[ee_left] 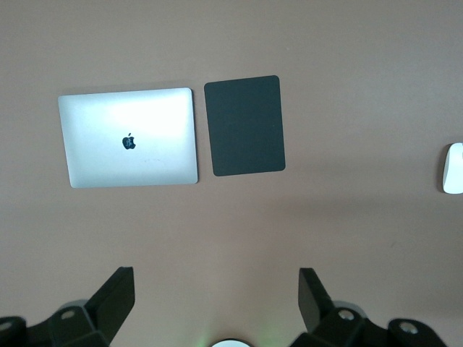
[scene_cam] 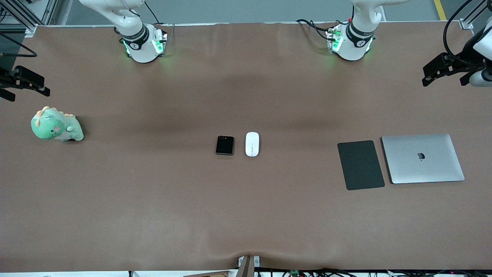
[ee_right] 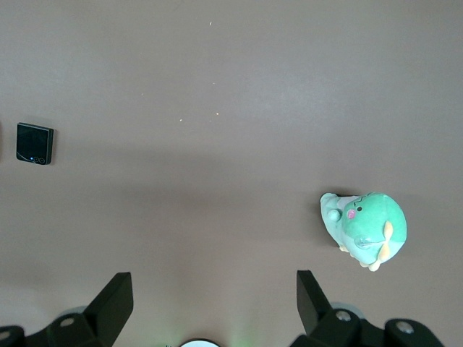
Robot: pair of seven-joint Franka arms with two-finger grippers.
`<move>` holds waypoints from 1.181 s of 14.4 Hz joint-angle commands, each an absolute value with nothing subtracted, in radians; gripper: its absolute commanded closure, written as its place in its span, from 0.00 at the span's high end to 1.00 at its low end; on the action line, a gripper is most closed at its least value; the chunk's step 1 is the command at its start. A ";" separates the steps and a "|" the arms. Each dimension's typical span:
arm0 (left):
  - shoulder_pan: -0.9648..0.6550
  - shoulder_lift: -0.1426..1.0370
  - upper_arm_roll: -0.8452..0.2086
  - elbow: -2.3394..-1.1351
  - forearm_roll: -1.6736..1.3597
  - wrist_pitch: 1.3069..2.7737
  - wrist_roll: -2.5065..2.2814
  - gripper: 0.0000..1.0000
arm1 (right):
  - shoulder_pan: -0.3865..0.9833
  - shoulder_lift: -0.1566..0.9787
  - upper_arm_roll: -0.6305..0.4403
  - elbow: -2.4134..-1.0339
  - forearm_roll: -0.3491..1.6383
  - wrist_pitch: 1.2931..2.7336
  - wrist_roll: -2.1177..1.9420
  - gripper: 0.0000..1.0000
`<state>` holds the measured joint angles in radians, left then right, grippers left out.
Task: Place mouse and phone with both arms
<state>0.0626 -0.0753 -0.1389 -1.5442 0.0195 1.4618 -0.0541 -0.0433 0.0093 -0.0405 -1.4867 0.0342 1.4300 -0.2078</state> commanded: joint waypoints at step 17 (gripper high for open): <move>-0.122 0.214 -0.322 -1.546 0.017 1.641 -0.427 1.00 | -0.044 -0.012 -0.044 -1.505 0.040 1.427 -0.195 1.00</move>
<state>-0.0676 0.1394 -0.3106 -1.5633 0.0103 1.5813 -0.3351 -0.0437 0.0093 -0.0441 -1.4873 0.0342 1.4280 -0.2074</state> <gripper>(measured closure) 0.000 0.000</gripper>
